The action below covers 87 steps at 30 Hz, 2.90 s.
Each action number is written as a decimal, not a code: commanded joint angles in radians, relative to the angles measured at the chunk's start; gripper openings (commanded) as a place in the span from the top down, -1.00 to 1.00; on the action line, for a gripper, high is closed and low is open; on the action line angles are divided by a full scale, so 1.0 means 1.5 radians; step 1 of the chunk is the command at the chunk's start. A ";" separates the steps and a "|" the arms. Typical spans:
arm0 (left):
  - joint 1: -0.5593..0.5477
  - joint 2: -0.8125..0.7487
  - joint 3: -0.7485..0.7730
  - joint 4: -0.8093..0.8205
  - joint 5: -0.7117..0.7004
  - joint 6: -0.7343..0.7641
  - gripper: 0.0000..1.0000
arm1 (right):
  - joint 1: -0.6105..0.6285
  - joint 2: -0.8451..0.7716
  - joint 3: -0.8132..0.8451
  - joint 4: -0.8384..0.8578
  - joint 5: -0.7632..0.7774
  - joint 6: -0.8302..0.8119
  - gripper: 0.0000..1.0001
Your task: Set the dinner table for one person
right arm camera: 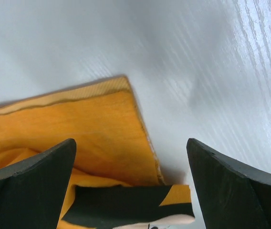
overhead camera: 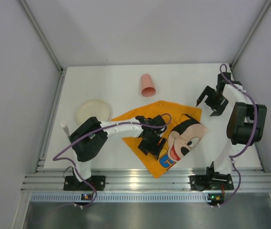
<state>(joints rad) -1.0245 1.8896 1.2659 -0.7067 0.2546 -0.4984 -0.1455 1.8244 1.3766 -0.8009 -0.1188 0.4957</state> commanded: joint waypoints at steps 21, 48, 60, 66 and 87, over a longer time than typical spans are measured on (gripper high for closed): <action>0.005 -0.054 -0.082 -0.073 -0.045 -0.007 1.00 | 0.055 0.142 -0.005 0.132 -0.078 0.001 1.00; 0.029 -0.069 0.182 -0.073 -0.109 -0.030 -0.96 | 0.008 -0.068 0.050 0.036 0.020 -0.041 -1.00; -0.024 0.192 0.311 -0.113 -0.127 0.006 -0.93 | 0.004 -0.284 -0.111 0.006 0.025 -0.016 -1.00; -0.030 0.225 0.297 -0.099 -0.136 0.030 -0.63 | -0.005 -0.320 -0.117 -0.033 0.044 -0.038 -1.00; 0.076 0.133 0.097 -0.141 -0.315 0.097 1.00 | -0.013 -0.329 -0.152 -0.035 0.049 -0.038 -1.00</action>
<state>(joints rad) -1.0374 2.1067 1.5665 -0.7662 0.0296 -0.4107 -0.1558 1.3624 1.1435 -0.8570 -0.0544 0.4450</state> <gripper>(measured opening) 0.015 0.996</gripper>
